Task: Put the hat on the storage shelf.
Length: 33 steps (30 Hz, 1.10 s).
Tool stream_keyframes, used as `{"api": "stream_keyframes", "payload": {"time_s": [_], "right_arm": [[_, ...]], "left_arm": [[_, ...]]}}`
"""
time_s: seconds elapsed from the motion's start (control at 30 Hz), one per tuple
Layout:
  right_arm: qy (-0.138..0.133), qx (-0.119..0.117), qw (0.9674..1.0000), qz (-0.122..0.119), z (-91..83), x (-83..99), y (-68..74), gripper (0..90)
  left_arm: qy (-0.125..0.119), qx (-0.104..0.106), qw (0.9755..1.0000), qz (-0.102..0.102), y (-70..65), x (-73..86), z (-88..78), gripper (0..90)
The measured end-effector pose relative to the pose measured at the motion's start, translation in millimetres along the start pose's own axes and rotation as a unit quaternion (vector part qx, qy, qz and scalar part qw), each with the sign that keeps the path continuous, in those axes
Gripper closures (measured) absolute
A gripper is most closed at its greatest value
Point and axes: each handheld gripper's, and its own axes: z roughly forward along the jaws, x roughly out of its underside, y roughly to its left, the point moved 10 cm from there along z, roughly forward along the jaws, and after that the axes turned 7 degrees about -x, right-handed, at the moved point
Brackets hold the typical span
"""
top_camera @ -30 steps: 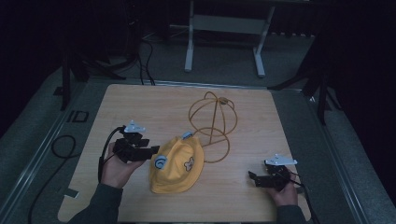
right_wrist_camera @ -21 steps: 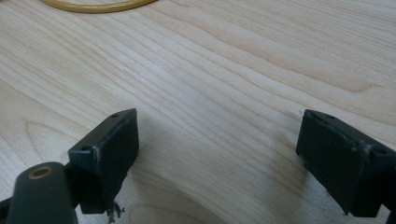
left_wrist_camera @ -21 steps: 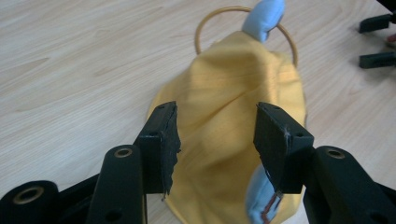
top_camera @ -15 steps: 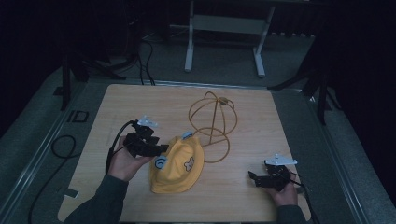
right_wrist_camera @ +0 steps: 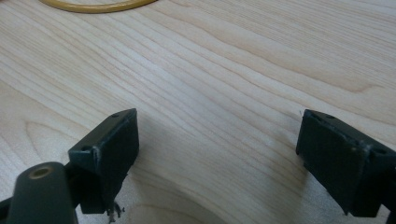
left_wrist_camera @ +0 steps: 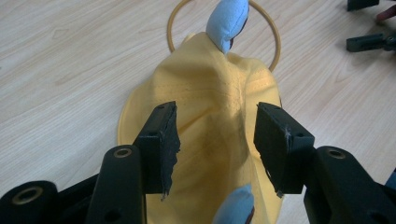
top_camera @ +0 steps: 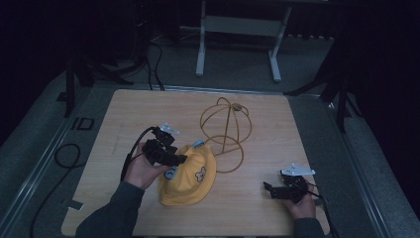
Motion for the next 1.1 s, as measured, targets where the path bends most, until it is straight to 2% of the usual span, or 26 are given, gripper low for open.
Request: {"api": "stream_keyframes", "payload": {"time_s": [0.2,0.33,0.53,0.6,0.7,0.77,1.1], "right_arm": [[0.000,0.000,1.0000,0.000,-0.1,0.1,0.0,13.1],[0.001,0.000,1.0000,0.000,-0.1,0.3,0.1,13.1],[0.001,0.000,1.0000,0.000,-0.2,0.3,0.1,13.0],[0.001,0.000,1.0000,0.000,-0.1,0.3,0.1,13.1],[0.001,0.000,1.0000,0.000,-0.1,0.3,0.1,13.1],[0.001,0.000,1.0000,0.000,-0.2,0.3,0.1,13.1],[0.001,0.000,1.0000,0.000,-0.1,0.3,0.1,13.1]], "left_arm": [[0.020,0.015,0.9997,0.007,-3.2,-1.7,10.7,55.6],[0.038,0.016,0.9991,0.010,-5.0,-0.7,19.5,58.2],[0.060,0.007,0.9981,0.014,-6.2,1.3,30.2,59.7],[0.074,0.010,0.9970,0.022,-5.9,2.3,34.5,62.4],[0.079,0.012,0.9962,0.034,-4.2,2.1,33.2,76.7],[0.080,0.007,0.9961,0.035,-1.3,1.7,30.8,81.2],[0.071,-0.010,0.9968,0.033,14.8,0.4,16.6,84.1]]}}
